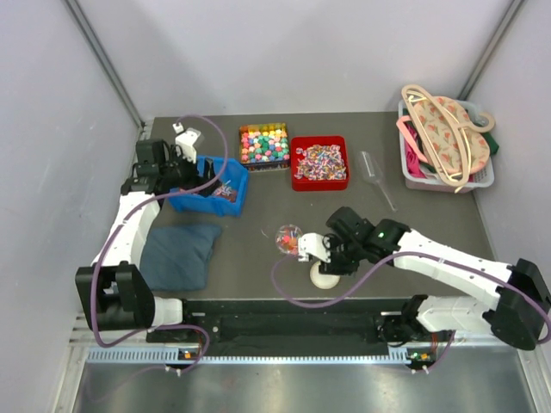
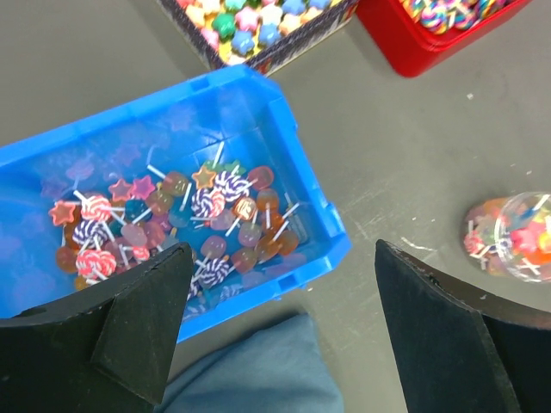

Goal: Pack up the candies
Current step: Pick up the bottle lid at the center of the board.

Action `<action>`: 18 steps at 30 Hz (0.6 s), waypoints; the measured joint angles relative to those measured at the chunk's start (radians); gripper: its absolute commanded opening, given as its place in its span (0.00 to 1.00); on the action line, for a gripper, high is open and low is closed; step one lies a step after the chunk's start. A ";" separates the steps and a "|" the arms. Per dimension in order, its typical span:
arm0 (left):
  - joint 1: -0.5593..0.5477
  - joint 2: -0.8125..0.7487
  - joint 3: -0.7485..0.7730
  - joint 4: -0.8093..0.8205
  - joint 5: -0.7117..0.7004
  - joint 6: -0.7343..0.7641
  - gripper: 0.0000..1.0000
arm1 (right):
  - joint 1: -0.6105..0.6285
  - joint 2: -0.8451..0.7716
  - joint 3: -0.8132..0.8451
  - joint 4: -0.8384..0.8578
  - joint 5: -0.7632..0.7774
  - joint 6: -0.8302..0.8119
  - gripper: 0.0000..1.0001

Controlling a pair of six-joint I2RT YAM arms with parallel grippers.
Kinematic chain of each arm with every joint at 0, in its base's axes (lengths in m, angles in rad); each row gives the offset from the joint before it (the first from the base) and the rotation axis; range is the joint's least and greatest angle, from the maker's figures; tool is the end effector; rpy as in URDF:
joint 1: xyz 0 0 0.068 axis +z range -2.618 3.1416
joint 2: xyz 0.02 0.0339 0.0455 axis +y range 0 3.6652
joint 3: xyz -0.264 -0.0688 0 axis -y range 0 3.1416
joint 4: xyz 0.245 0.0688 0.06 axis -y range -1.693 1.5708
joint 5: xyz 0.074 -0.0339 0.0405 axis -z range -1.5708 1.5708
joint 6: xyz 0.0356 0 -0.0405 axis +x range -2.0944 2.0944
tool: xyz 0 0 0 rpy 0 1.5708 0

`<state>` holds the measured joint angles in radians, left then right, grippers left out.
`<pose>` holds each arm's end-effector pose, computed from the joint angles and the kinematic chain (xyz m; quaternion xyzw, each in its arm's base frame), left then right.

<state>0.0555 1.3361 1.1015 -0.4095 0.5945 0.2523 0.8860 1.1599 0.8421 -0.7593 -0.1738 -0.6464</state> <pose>0.2943 -0.0036 0.3095 0.2143 0.8383 -0.1934 0.4625 0.1329 0.1725 0.2399 -0.6851 0.6814 0.1126 0.2316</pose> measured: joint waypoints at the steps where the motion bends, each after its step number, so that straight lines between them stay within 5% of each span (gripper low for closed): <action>1: 0.000 0.000 -0.005 0.000 -0.005 0.004 0.91 | 0.018 0.006 -0.005 0.000 0.000 -0.006 0.49; 18: 0.000 -0.006 -0.140 0.067 -0.006 0.040 0.99 | 0.197 0.202 -0.031 0.041 -0.015 -0.024 0.47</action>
<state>0.0555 1.3304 0.9619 -0.3424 0.5880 0.2920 1.0828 1.3621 0.8112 -0.7181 -0.1890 -0.6704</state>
